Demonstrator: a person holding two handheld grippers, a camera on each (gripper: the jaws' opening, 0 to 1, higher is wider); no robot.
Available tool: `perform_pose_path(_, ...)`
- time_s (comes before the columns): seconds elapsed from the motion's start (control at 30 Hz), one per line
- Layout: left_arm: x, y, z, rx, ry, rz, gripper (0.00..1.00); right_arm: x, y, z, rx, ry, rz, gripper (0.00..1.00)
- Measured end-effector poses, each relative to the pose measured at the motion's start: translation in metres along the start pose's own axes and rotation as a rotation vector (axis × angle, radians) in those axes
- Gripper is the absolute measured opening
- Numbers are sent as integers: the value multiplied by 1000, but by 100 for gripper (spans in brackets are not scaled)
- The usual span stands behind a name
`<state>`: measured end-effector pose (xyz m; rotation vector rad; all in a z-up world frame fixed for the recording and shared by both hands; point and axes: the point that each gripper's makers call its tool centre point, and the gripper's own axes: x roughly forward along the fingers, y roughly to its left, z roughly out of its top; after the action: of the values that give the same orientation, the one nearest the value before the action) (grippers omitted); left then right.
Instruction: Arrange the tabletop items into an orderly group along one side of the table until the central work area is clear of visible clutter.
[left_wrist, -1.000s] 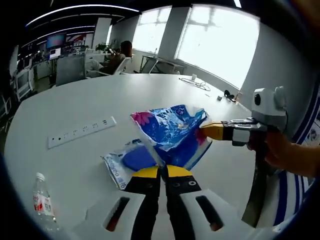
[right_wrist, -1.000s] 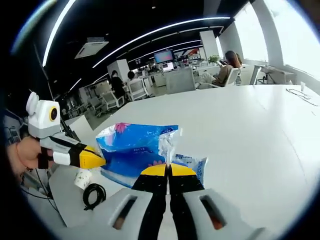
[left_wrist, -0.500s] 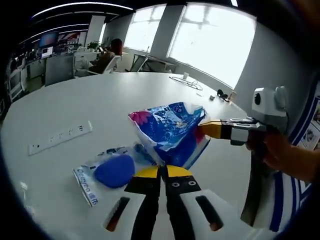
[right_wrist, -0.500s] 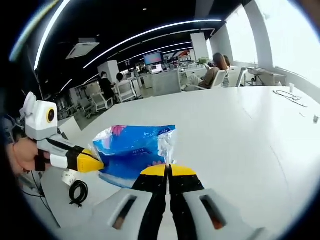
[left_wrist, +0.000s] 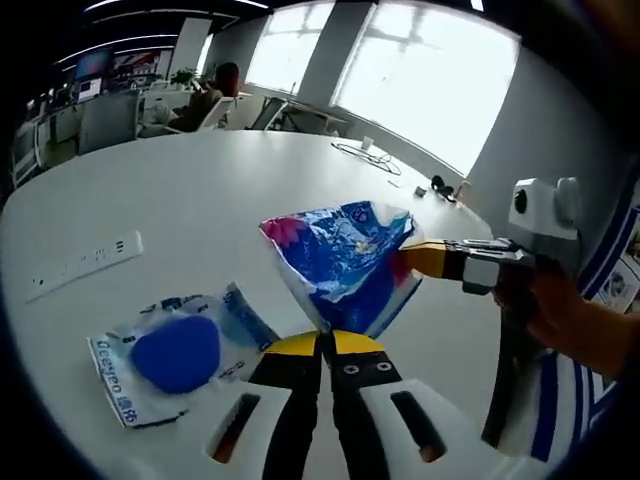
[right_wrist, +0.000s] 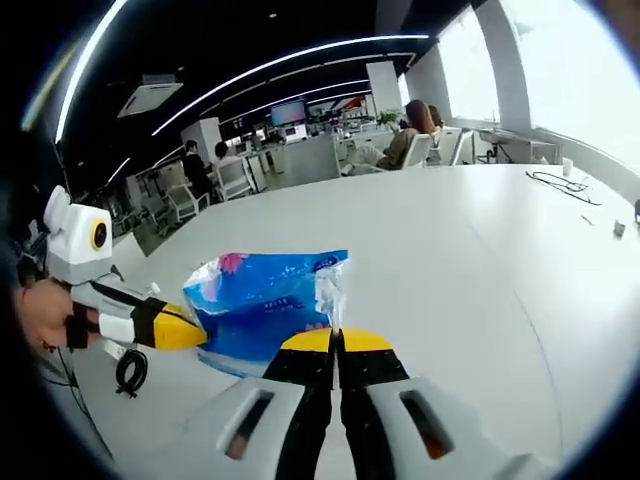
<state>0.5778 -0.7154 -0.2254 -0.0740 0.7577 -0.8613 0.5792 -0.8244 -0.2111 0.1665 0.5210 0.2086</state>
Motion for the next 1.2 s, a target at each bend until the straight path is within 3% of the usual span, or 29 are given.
perform_pose_path(0.27,34,-2,-3,-26,26,33,0,17,-33,-11,15,30,2,0)
perform_pose_path(0.7,73,21,-4,-152,35,172,0,57,-57,-26,25,73,41,0)
perform_pose_path(1.2,92,33,-11,-194,62,224,0,87,-73,-46,55,112,71,0)
